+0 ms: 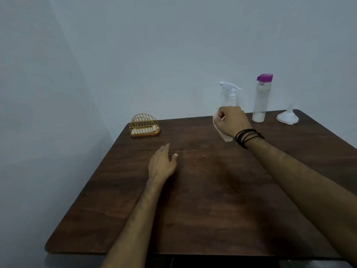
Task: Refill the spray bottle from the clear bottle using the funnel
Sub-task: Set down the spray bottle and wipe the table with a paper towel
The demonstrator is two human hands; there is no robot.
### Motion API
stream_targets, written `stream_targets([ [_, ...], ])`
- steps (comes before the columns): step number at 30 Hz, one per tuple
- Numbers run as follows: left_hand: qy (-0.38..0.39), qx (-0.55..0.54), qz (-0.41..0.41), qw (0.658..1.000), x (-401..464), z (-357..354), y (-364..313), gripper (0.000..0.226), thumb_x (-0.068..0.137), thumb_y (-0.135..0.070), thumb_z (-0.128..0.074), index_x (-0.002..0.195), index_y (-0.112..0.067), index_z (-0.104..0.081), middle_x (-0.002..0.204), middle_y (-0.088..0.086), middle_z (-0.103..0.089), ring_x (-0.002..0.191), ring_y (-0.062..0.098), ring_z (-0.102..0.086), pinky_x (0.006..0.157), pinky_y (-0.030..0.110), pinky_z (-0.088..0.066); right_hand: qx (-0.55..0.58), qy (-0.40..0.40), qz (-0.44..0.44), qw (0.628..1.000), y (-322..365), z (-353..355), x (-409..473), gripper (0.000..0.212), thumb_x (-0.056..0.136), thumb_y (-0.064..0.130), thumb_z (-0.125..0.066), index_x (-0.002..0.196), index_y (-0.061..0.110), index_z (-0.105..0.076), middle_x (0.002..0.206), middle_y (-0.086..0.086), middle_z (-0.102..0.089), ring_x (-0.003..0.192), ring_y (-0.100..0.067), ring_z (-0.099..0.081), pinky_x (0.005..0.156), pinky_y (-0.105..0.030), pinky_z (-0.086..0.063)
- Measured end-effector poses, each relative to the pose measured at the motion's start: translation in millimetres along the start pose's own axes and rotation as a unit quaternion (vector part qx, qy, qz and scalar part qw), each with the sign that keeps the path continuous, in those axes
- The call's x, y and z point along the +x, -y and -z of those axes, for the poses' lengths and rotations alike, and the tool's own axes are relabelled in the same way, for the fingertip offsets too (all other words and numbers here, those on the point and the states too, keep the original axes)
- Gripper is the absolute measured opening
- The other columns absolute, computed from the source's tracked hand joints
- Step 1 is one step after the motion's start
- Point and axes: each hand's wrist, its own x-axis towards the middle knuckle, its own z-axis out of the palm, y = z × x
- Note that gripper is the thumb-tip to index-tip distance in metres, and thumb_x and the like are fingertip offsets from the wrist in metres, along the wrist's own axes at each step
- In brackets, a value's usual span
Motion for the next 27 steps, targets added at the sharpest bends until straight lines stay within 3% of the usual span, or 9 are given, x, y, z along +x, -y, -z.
stream_targets([
  [3, 0.073, 0.098, -0.003, 0.992, 1.6, -11.8, 7.2, 0.067, 0.105, -0.050, -0.033, 0.161, -0.019, -0.015, 0.167, 0.009, -0.012, 0.155, 0.026, -0.008, 0.124, 0.049, -0.007, -0.073, 0.041, 0.027, 0.996, -8.2, -17.3, -16.2, 0.021, 0.087, 0.019, -0.059, 0.067, 0.014, -0.054, 0.075, -0.005, -0.062, 0.072, -0.027, -0.061, 0.061, -0.029, -0.042],
  [8, 0.050, 0.123, -0.014, 0.991, -1.1, -21.2, 13.9, 0.066, 0.104, -0.053, -0.023, 0.160, -0.018, -0.019, 0.167, 0.010, -0.012, 0.155, 0.025, -0.007, 0.124, 0.047, -0.004, -0.062, 0.182, -0.024, 0.981, -19.4, -55.8, -45.5, 0.016, 0.082, 0.027, -0.062, 0.069, 0.017, -0.062, 0.076, -0.002, -0.064, 0.074, -0.024, -0.063, 0.064, -0.029, -0.047],
  [12, 0.045, 0.127, -0.010, 0.991, -1.4, -23.0, 14.1, 0.067, 0.104, -0.054, -0.023, 0.160, -0.017, -0.020, 0.167, 0.009, -0.012, 0.155, 0.024, -0.008, 0.124, 0.046, -0.004, 0.097, 0.159, -0.109, 0.976, -16.7, -70.8, -42.3, 0.022, 0.080, 0.028, -0.073, 0.064, 0.021, -0.058, 0.075, 0.006, -0.063, 0.076, -0.014, -0.061, 0.059, -0.020, -0.039],
  [14, 0.042, 0.127, -0.010, 0.991, -2.2, -23.5, 14.7, 0.067, 0.104, -0.055, -0.023, 0.160, -0.018, -0.020, 0.167, 0.009, -0.013, 0.155, 0.024, -0.008, 0.124, 0.045, -0.005, 0.189, 0.139, -0.191, 0.953, -16.9, -76.6, -36.3, 0.013, 0.077, 0.023, -0.079, 0.075, 0.021, -0.066, 0.084, 0.005, -0.066, 0.079, -0.010, -0.060, 0.060, -0.014, -0.039],
  [16, 0.042, 0.127, -0.013, 0.991, -2.0, -23.7, 16.2, 0.067, 0.104, -0.055, -0.023, 0.160, -0.018, -0.020, 0.167, 0.009, -0.013, 0.155, 0.024, -0.008, 0.124, 0.045, -0.005, 0.190, 0.115, -0.221, 0.949, -21.9, -78.7, -34.4, 0.019, 0.075, 0.014, -0.078, 0.088, 0.022, -0.066, 0.096, 0.001, -0.068, 0.085, -0.013, -0.062, 0.064, -0.018, -0.042],
  [20, 0.041, 0.128, -0.013, 0.991, -1.2, -25.1, 17.3, 0.067, 0.103, -0.056, -0.023, 0.160, -0.019, -0.020, 0.167, 0.008, -0.013, 0.155, 0.024, -0.008, 0.124, 0.045, -0.005, -0.015, 0.146, -0.038, 0.989, -35.3, -74.1, -35.4, 0.052, 0.081, 0.016, -0.073, 0.129, 0.024, -0.054, 0.131, -0.003, -0.051, 0.120, -0.024, -0.050, 0.089, -0.033, -0.047],
  [23, 0.040, 0.127, -0.014, 0.991, -0.8, -25.1, 16.4, 0.067, 0.104, -0.055, -0.023, 0.160, -0.018, -0.021, 0.167, 0.008, -0.013, 0.155, 0.024, -0.008, 0.124, 0.045, -0.005, -0.068, 0.266, 0.099, 0.956, -38.3, -63.8, -30.0, 0.051, 0.095, 0.026, -0.061, 0.144, 0.026, -0.049, 0.153, 0.000, -0.040, 0.140, -0.024, -0.036, 0.112, -0.045, -0.034],
  [25, 0.038, 0.126, -0.015, 0.991, -1.2, -24.7, 16.1, 0.067, 0.104, -0.055, -0.023, 0.160, -0.018, -0.021, 0.167, 0.009, -0.013, 0.155, 0.024, -0.008, 0.124, 0.045, -0.005, -0.083, 0.363, 0.102, 0.923, -37.4, -57.5, -32.4, 0.045, 0.099, 0.031, -0.054, 0.143, 0.023, -0.049, 0.147, -0.001, -0.048, 0.134, -0.025, -0.045, 0.106, -0.040, -0.038],
  [27, 0.042, 0.127, -0.014, 0.991, -1.1, -24.1, 15.9, 0.067, 0.104, -0.055, -0.023, 0.160, -0.018, -0.020, 0.167, 0.008, -0.012, 0.155, 0.024, -0.007, 0.124, 0.045, -0.005, -0.092, 0.358, 0.102, 0.924, -32.2, -54.5, -44.1, 0.034, 0.101, 0.035, -0.048, 0.131, 0.022, -0.056, 0.131, -0.002, -0.059, 0.119, -0.027, -0.057, 0.094, -0.038, -0.045],
])
